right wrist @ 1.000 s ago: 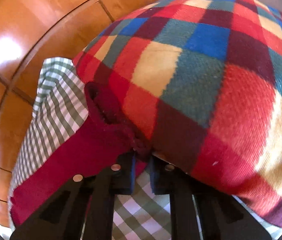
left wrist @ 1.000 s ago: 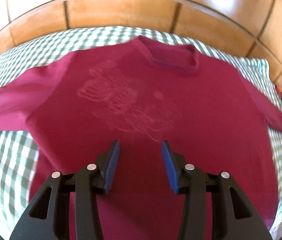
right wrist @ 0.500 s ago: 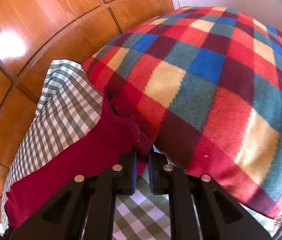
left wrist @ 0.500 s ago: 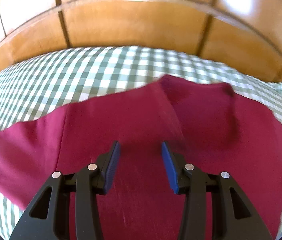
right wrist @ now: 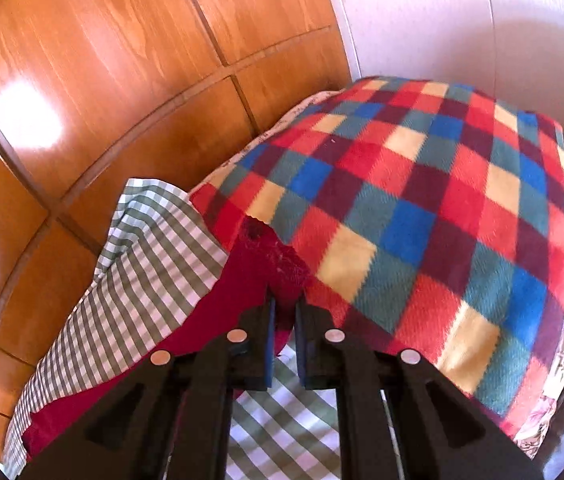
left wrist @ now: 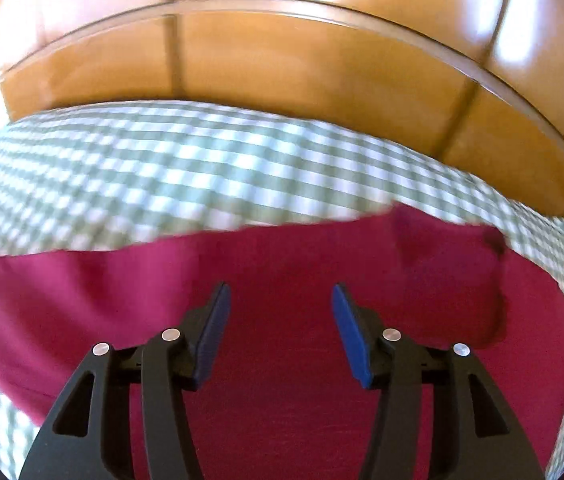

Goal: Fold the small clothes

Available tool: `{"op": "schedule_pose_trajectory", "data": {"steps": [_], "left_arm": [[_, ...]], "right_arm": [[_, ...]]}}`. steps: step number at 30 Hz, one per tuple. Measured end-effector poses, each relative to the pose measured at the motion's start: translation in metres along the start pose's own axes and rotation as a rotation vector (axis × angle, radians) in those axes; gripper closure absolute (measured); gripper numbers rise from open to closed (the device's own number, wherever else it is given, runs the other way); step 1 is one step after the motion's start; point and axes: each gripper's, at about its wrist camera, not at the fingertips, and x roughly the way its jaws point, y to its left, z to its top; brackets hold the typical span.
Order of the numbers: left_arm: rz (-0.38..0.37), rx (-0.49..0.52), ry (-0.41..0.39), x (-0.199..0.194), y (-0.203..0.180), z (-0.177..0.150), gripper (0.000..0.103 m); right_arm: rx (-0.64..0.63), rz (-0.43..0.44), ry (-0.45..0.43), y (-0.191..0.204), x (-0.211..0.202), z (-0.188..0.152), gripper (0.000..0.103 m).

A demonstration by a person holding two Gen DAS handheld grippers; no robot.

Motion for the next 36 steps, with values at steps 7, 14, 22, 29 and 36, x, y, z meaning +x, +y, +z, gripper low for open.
{"op": "schedule_pose_trajectory", "data": {"steps": [7,14,22,29,36], "left_arm": [[0.229,0.161,0.059,0.044,0.027,0.007,0.038],[0.239,0.092,0.047,0.052,0.029,0.021,0.039],[-0.075,-0.053,-0.007,-0.019,0.024,0.0,0.045],[-0.412,-0.051,0.025,-0.067,0.004,-0.039,0.045],[-0.573,-0.064,0.061,-0.082,0.01,-0.065,0.045]], "right_arm": [[-0.071,0.005,-0.015,0.031,-0.02,-0.009,0.096],[-0.096,0.059,-0.05,0.049,-0.046,-0.004,0.096],[-0.259,0.328,0.027,0.16,-0.067,-0.042,0.096],[-0.457,0.62,0.194,0.304,-0.078,-0.149,0.096],[-0.654,0.813,0.413,0.404,-0.083,-0.279,0.094]]}}
